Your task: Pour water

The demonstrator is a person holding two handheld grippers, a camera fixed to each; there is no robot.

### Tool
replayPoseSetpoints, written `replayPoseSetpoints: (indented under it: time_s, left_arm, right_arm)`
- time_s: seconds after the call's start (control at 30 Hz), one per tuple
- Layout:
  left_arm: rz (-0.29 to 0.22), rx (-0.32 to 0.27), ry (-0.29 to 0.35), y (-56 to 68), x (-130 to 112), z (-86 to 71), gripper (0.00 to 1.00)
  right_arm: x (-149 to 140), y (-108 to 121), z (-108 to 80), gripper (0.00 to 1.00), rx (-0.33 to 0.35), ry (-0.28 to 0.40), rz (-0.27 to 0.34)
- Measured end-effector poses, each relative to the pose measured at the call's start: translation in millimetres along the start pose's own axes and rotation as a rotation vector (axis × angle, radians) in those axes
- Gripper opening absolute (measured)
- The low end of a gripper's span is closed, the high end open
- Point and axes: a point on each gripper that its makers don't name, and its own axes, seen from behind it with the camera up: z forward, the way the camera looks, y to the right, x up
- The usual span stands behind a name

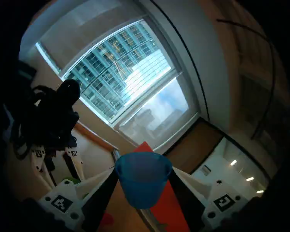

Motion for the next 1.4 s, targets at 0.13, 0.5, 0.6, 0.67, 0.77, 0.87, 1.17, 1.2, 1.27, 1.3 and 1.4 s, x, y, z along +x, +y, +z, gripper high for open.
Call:
replayPoseSetpoints:
  time_s: [0.13, 0.5, 0.6, 0.67, 0.77, 0.87, 1.17, 1.2, 1.27, 1.3, 1.4]
  left_arm:
    - [0.000, 0.001, 0.000, 0.3, 0, 0.0, 0.87]
    - [0.011, 0.007, 0.003, 0.4, 3, 0.4, 0.87]
    - [0.015, 0.010, 0.004, -0.2, 4, 0.4, 0.87]
    - [0.017, 0.012, 0.004, -0.9, 4, 0.4, 0.87]
    - [0.018, 0.015, 0.003, -1.9, 4, 0.1, 0.87]
    - [0.019, 0.022, 0.003, -4.3, 5, -0.7, 0.87]
    - [0.022, 0.053, -0.009, -17.5, 1, -5.3, 0.87]
    - [0.022, 0.056, -0.011, -19.1, 0, -6.2, 0.87]
    - [0.022, 0.063, -0.014, -22.2, -1, -8.3, 0.87]
    - [0.021, 0.065, -0.015, -23.5, -2, -9.4, 0.87]
    - [0.020, 0.073, -0.020, -27.7, -3, -12.7, 0.87]
  right_arm:
    - [10, -3, -2.3, 0.91, 0.020, 0.017, 0.176]
    - [28, -18, -8.4, 0.91, 0.111, 0.040, 0.545]
    - [28, -21, -9.1, 0.91, 0.132, 0.031, 0.609]
    - [27, -22, -9.2, 0.90, 0.139, 0.024, 0.650]
    - [26, -22, -8.7, 0.91, 0.154, 0.015, 0.704]
    - [19, -20, -7.9, 0.91, 0.150, 0.003, 0.719]
    - [-4, -19, -17.3, 0.91, 0.129, -0.055, 0.672]
    - [-6, -18, -18.9, 0.91, 0.127, -0.059, 0.671]
    - [-10, -17, -22.5, 0.91, 0.121, -0.068, 0.669]
    - [-12, -17, -24.2, 0.91, 0.118, -0.071, 0.669]
    - [-17, -14, -29.4, 0.91, 0.109, -0.079, 0.673]
